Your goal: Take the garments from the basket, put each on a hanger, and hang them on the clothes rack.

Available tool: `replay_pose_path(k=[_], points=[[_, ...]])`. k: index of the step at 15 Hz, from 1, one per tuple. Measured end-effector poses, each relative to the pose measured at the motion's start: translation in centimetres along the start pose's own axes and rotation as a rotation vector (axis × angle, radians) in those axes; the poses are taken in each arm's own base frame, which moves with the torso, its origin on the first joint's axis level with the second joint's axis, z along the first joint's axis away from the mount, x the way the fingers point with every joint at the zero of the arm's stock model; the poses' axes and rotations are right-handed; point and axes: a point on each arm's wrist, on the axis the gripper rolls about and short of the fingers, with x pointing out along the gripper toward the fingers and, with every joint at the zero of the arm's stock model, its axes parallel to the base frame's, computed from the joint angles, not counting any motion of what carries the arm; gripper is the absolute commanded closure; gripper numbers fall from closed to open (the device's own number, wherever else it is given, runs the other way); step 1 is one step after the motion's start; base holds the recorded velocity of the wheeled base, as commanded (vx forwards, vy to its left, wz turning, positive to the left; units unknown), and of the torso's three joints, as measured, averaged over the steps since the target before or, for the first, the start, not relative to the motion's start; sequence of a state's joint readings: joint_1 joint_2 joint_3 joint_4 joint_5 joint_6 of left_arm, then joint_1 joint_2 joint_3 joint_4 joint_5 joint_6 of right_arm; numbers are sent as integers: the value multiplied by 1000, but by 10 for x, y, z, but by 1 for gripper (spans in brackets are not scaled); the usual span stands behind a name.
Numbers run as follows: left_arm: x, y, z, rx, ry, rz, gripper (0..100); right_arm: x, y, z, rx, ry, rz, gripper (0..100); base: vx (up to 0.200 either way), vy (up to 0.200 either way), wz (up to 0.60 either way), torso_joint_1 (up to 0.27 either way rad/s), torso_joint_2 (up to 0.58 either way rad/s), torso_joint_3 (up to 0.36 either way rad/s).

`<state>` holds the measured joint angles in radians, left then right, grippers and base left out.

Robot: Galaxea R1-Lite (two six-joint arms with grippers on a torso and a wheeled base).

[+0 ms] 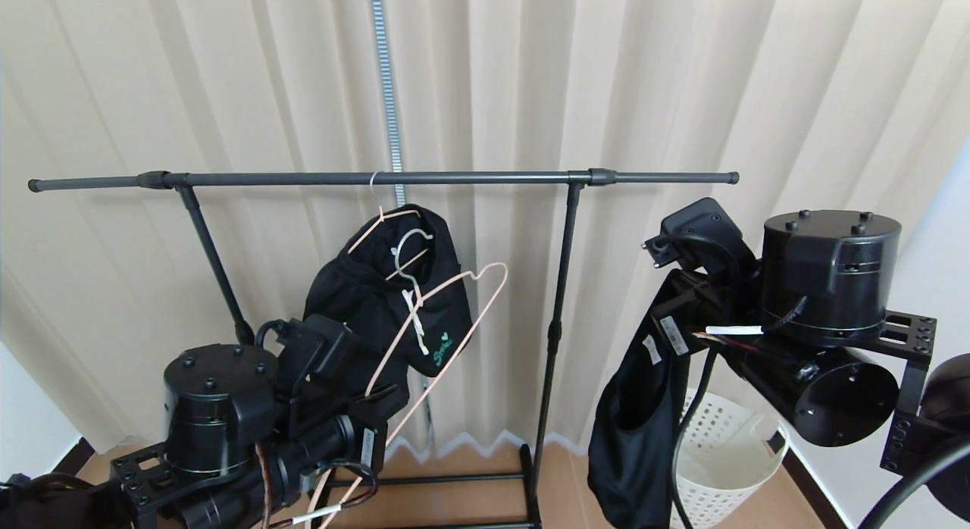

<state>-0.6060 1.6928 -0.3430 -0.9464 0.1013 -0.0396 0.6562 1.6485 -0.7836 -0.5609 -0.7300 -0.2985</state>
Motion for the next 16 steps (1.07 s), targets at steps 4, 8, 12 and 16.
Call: replay_pose_path(k=[4, 8, 12, 16], points=[[-4, 0, -4, 28, -59, -68, 100, 6, 4, -3, -11, 21, -12, 100, 0, 0, 0, 0, 0, 0], [-7, 5, -20, 115, -106, -142, 100, 19, 5, -2, 9, 29, -82, 100, 0, 0, 0, 0, 0, 0], [-11, 5, -36, 126, -86, -261, 100, 30, 0, -2, 21, 43, -113, 100, 0, 0, 0, 0, 0, 0], [-17, -2, -43, 128, -62, -404, 100, 43, 0, -1, 55, 53, -133, 100, 0, 0, 0, 0, 0, 0]])
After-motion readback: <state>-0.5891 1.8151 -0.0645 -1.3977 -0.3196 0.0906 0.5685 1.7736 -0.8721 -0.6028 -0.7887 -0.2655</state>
